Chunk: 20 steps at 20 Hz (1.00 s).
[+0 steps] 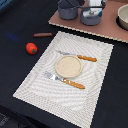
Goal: Place the fish, sausage, and tomato into the frying pan.
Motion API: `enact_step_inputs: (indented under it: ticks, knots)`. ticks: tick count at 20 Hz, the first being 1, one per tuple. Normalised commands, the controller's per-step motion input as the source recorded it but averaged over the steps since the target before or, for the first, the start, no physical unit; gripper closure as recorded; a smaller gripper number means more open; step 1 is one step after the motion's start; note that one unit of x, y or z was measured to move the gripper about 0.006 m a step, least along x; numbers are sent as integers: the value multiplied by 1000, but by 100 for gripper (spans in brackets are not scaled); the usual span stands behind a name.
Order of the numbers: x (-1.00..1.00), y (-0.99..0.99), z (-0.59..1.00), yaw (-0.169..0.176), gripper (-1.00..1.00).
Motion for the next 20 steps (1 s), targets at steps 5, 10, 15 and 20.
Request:
enact_step_inputs:
  ticks: [5,10,15,20]
  knots:
    - [-43,-57,287,-14,-100]
    - [-310,-539,846,-54,-100]
    - [-323,-468,918,-118,-100]
    - [-271,-427,796,-139,-100]
